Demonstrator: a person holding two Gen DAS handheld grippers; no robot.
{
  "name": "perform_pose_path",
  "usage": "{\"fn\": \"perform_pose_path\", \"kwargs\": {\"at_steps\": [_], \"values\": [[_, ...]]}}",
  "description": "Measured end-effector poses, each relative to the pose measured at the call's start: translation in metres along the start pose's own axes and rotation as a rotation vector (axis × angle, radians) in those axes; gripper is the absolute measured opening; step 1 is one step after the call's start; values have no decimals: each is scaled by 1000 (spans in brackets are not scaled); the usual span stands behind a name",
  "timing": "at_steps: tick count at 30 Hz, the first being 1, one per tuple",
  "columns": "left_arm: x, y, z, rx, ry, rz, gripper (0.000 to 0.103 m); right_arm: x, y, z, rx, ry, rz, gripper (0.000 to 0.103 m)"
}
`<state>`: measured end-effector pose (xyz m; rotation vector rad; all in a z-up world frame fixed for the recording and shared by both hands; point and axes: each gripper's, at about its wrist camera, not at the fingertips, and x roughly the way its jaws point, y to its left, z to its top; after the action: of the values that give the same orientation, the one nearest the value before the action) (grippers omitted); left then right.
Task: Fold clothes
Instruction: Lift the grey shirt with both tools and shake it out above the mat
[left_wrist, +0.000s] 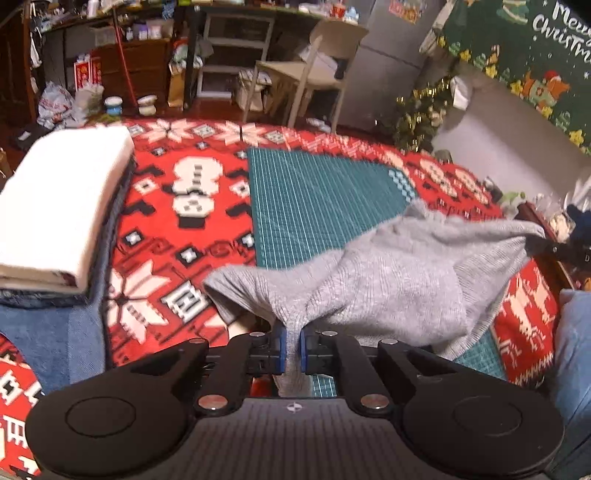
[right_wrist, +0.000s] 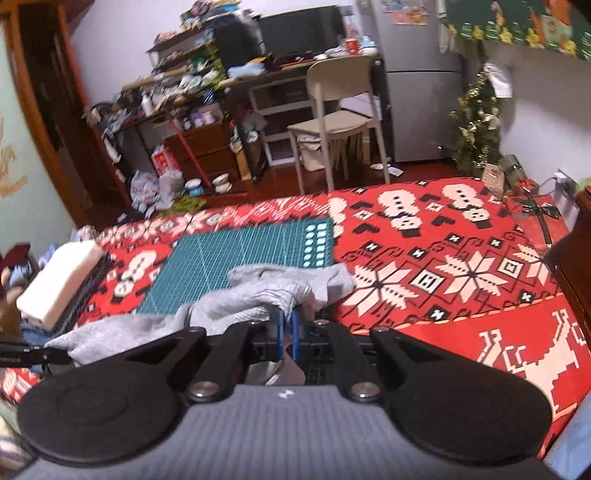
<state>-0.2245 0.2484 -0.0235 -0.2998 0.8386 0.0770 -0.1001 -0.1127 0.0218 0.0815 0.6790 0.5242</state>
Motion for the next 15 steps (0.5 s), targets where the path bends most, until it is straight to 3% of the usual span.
{"fn": "perform_pose_path", "kwargs": {"at_steps": [5, 15], "values": [[-35, 0, 22, -41, -105, -57, 6, -31, 3, 29, -14, -113, 9, 4], [-127, -18, 61, -53, -382, -154, 6, -112, 33, 83, -41, -302, 113, 5]]}}
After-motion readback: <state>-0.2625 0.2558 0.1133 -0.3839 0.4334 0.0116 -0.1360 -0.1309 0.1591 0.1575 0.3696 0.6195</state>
